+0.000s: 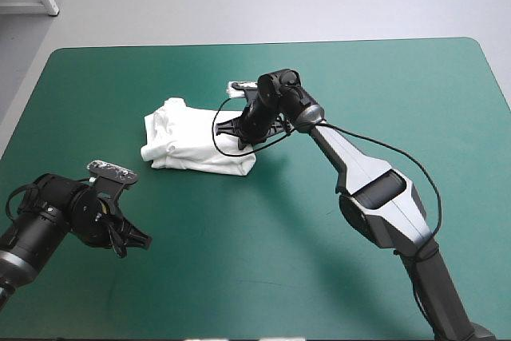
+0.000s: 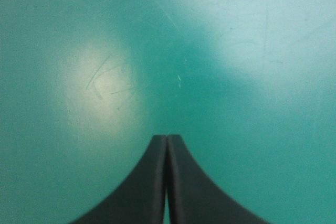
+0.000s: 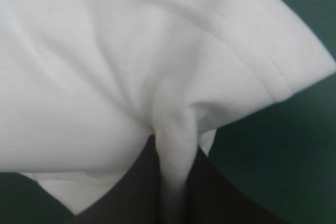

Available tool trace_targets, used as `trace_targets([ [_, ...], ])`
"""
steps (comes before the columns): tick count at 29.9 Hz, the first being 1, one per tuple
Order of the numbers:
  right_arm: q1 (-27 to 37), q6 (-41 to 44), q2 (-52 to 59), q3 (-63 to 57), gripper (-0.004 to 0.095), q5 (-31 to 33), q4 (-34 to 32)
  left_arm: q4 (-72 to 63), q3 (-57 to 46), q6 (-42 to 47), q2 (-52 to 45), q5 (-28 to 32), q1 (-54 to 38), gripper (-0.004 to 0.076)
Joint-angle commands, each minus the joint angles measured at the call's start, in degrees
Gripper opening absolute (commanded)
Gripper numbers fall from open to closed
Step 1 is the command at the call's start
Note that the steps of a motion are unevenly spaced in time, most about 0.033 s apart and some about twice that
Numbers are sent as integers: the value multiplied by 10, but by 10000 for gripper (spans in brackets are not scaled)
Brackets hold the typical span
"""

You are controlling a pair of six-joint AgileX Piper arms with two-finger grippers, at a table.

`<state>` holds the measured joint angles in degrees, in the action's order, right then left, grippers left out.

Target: Fold the cloth

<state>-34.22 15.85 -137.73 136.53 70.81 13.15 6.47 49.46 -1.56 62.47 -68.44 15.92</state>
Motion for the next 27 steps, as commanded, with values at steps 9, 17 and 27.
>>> trace_targets([
  [9, 62, -51, 196, -140, -18, 10, -136, 0, 14, 4, -11, 4, 0, -10],
  [17, 215, -59, 344, -397, -18, 4, -223, -1, 14, 4, -11, 4, 0, -10],
  [27, 357, -112, 393, -503, -18, -32, -181, -1, 14, 4, -11, 4, 0, -10],
])
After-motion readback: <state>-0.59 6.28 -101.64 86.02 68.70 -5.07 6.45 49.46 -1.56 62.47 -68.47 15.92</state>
